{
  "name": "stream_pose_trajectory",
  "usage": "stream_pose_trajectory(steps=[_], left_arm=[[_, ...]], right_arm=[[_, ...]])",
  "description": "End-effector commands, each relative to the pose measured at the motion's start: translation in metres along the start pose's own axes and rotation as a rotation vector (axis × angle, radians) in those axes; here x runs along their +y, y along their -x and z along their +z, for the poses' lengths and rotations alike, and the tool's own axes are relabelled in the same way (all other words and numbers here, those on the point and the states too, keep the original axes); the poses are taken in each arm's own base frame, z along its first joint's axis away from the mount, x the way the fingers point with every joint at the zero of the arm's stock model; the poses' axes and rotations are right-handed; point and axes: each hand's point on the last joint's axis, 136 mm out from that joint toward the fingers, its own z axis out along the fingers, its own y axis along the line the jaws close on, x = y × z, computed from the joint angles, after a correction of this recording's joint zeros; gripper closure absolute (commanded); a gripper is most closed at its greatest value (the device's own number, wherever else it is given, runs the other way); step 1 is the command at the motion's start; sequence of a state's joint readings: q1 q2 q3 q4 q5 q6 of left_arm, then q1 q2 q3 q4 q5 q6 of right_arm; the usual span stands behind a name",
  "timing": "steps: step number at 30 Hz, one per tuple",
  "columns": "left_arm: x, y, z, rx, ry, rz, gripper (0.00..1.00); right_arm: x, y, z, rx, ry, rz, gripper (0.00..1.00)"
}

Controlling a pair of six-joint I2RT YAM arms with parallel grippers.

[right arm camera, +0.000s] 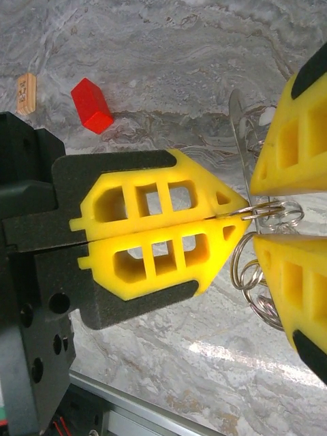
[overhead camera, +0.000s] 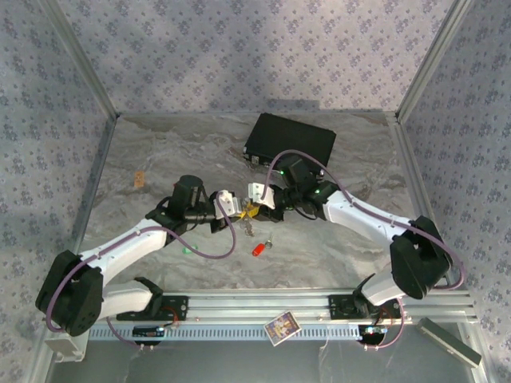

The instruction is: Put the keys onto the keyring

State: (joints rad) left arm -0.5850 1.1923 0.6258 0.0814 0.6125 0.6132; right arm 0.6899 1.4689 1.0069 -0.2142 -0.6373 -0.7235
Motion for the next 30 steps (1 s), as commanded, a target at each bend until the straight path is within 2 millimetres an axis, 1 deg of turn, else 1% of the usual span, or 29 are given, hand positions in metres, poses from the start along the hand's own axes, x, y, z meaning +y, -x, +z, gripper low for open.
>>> stream_pose_trajectory(steps=[1,6,8,11,15,23,24,26,27,29,30], left_arm=[[0.005,0.024,-0.003,-0.052,-0.006,0.054,1.0],[0.007,0.02,-0.003,-0.029,0.008,0.048,0.99],[0.011,0.02,-0.003,-0.027,0.026,0.04,0.94],[0.011,0.024,-0.003,-0.049,0.027,0.031,0.88],[0.011,0.023,-0.001,-0.058,0.026,0.021,0.85],[0.011,0.029,-0.002,-0.083,0.025,0.021,0.85],[0.011,0.03,-0.002,-0.087,0.023,0.023,0.86],[0.01,0.031,-0.002,-0.093,0.021,0.025,0.91],[0.011,0.031,-0.003,-0.092,0.023,0.027,0.94],[0.013,0.031,-0.004,-0.086,0.035,0.031,0.99],[0.013,0.03,-0.004,-0.08,0.043,0.034,1.0]], right_arm=[[-0.005,0.008,0.0,0.0,-0.007,-0.023,0.85],[-0.002,0.007,-0.001,0.006,0.008,-0.021,1.0],[0.0,0.007,-0.001,0.002,0.015,-0.021,1.0],[0.001,0.011,-0.001,-0.018,0.024,-0.016,1.0],[0.003,0.016,0.0,-0.044,0.035,-0.013,1.0],[0.004,0.016,0.002,-0.05,0.044,-0.005,1.0],[0.003,0.015,0.002,-0.049,0.043,-0.005,1.0],[0.003,0.014,0.003,-0.046,0.037,-0.005,1.0],[0.0,0.014,0.002,-0.044,0.025,-0.001,0.98],[-0.005,0.014,-0.004,-0.058,-0.007,0.021,0.78],[-0.008,0.015,-0.01,-0.076,-0.027,0.041,0.73]])
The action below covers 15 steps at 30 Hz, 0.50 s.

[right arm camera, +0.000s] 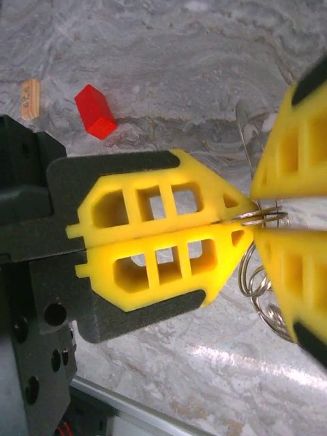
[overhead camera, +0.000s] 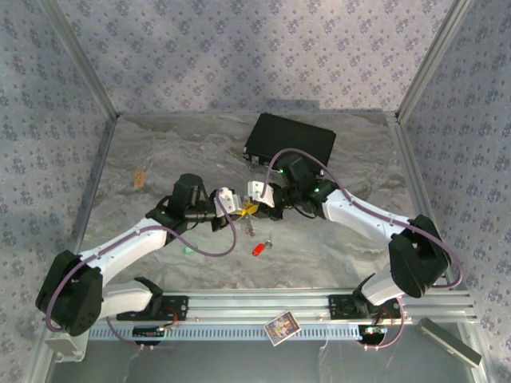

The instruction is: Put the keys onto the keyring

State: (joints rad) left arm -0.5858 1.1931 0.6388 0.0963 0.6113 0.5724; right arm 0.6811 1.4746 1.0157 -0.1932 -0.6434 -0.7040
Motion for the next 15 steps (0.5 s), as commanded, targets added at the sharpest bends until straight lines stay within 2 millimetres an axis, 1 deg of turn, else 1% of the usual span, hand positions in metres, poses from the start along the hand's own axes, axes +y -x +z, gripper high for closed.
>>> stream_pose_trajectory(steps=[1,3,5,7,10,15], left_arm=[[0.009,0.022,-0.004,-0.057,0.037,0.058,1.0],[0.011,0.022,-0.006,-0.048,0.054,0.054,1.0],[0.01,0.022,-0.008,-0.045,0.057,0.054,1.0],[0.009,0.02,-0.009,-0.043,0.057,0.049,1.0],[0.01,0.017,-0.008,-0.034,0.066,0.036,1.0],[0.017,0.015,-0.009,-0.019,0.103,0.01,1.0]], right_arm=[[-0.004,0.014,-0.016,-0.081,-0.033,0.051,0.71],[-0.013,0.02,-0.038,-0.157,-0.089,0.148,0.69],[-0.018,0.021,-0.057,-0.211,-0.147,0.241,0.67],[-0.019,0.012,-0.068,-0.22,-0.22,0.328,0.67],[-0.009,-0.01,-0.07,-0.173,-0.293,0.476,0.67],[0.017,-0.055,-0.065,-0.052,-0.405,0.747,0.66]])
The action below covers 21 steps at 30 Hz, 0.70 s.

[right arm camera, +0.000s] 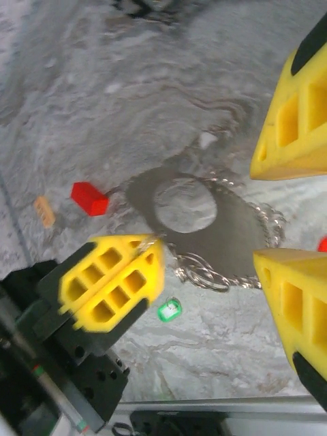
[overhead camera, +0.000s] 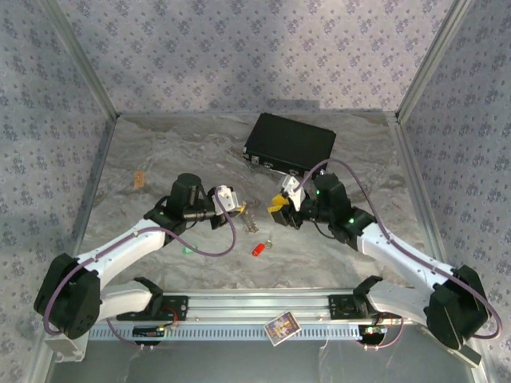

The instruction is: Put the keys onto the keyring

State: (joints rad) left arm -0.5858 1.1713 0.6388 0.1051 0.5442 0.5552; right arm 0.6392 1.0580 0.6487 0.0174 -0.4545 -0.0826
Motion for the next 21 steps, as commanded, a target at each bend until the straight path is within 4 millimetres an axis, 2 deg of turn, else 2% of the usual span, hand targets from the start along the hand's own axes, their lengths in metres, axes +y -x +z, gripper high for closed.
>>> stream_pose_trajectory(steps=[1,6,9,13,21], left_arm=[[0.007,0.014,-0.005,-0.035,0.041,0.001,1.0],[0.009,0.011,-0.004,-0.022,0.049,-0.024,1.0],[0.008,0.012,-0.006,-0.026,0.051,-0.025,1.0],[0.009,0.012,-0.009,-0.03,0.071,-0.022,1.0],[0.01,0.008,-0.015,0.0,0.093,-0.055,1.0]], right_arm=[[-0.013,-0.045,-0.004,0.105,-0.18,0.282,0.66],[-0.012,-0.093,-0.007,0.224,-0.257,0.476,0.66],[-0.001,-0.109,-0.004,0.294,-0.207,0.511,0.65],[0.008,-0.123,0.004,0.373,-0.152,0.52,0.64],[0.009,-0.134,0.025,0.522,-0.112,0.495,0.64]])
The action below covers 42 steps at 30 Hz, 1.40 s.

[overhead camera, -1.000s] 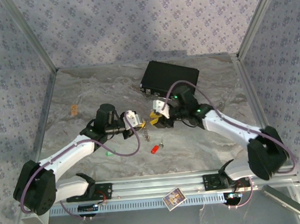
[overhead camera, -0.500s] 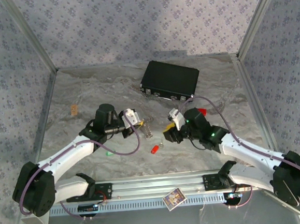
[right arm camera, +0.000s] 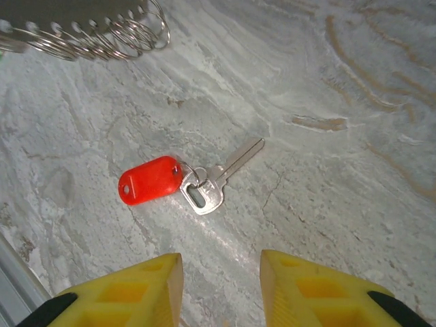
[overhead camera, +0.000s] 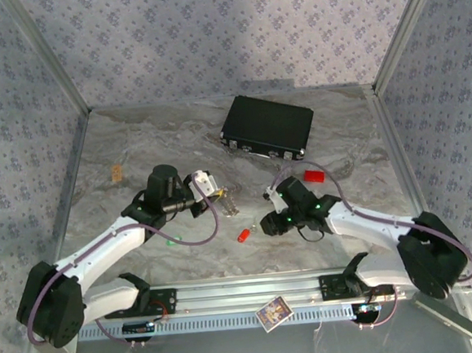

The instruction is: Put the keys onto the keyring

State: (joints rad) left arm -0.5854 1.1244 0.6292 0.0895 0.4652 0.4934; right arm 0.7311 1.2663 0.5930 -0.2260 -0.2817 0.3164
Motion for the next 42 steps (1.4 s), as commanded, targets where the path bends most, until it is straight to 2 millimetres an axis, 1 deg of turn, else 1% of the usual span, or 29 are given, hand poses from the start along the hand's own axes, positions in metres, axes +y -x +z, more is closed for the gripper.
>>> stream_pose_trajectory(steps=[1,3,7,14,22,28,36,42], left_arm=[[0.0,0.009,-0.007,-0.024,0.02,-0.004,1.0],[0.003,0.008,-0.01,-0.021,0.041,-0.01,1.0],[0.009,0.001,-0.011,0.023,0.079,-0.03,1.0],[0.014,-0.003,-0.017,0.048,0.119,-0.04,1.0],[0.015,-0.004,-0.018,0.051,0.13,-0.041,1.0],[0.014,-0.005,-0.019,0.047,0.132,-0.038,1.0],[0.014,-0.004,-0.019,0.043,0.132,-0.04,1.0],[0.014,-0.004,-0.019,0.044,0.133,-0.036,1.0]], right_arm=[[0.011,0.004,0.004,0.059,0.026,-0.042,0.64],[0.012,0.007,0.009,0.075,0.018,-0.063,0.64],[0.01,0.013,0.018,0.125,0.003,-0.101,0.64],[0.012,0.009,0.034,0.215,0.013,-0.147,0.64],[0.013,0.019,0.042,0.208,-0.003,-0.174,0.64],[0.022,0.014,0.051,0.241,0.031,-0.201,0.65],[0.024,0.006,0.058,0.276,0.038,-0.216,0.67],[0.025,0.004,0.057,0.282,0.037,-0.221,0.74]])
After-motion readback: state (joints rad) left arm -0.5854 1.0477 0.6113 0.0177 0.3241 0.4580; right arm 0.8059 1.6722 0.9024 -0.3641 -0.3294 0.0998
